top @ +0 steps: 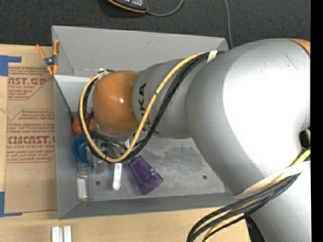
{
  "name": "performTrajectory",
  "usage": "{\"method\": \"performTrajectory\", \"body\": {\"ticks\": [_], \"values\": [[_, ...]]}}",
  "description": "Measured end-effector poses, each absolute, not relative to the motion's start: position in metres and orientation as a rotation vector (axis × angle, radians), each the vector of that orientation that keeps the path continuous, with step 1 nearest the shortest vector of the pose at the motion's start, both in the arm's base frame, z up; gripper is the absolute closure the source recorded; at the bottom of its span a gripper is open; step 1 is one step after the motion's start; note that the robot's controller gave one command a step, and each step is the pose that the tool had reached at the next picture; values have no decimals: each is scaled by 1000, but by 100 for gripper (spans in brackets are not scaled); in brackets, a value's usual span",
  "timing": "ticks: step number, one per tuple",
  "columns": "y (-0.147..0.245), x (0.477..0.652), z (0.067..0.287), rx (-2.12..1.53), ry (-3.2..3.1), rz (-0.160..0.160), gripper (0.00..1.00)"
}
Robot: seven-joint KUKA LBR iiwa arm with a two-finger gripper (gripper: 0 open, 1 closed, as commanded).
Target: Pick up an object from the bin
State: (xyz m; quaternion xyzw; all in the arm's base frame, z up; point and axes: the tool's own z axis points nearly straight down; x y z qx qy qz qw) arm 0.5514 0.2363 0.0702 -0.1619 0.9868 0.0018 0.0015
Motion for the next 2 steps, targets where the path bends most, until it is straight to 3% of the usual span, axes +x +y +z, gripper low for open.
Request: {"method": "performTrajectory", "body": {"ticks": [1, 2], "values": [[236, 551, 73, -508, 3099, 6, 100], [235, 548, 96, -510, 3108, 2, 100]]}}
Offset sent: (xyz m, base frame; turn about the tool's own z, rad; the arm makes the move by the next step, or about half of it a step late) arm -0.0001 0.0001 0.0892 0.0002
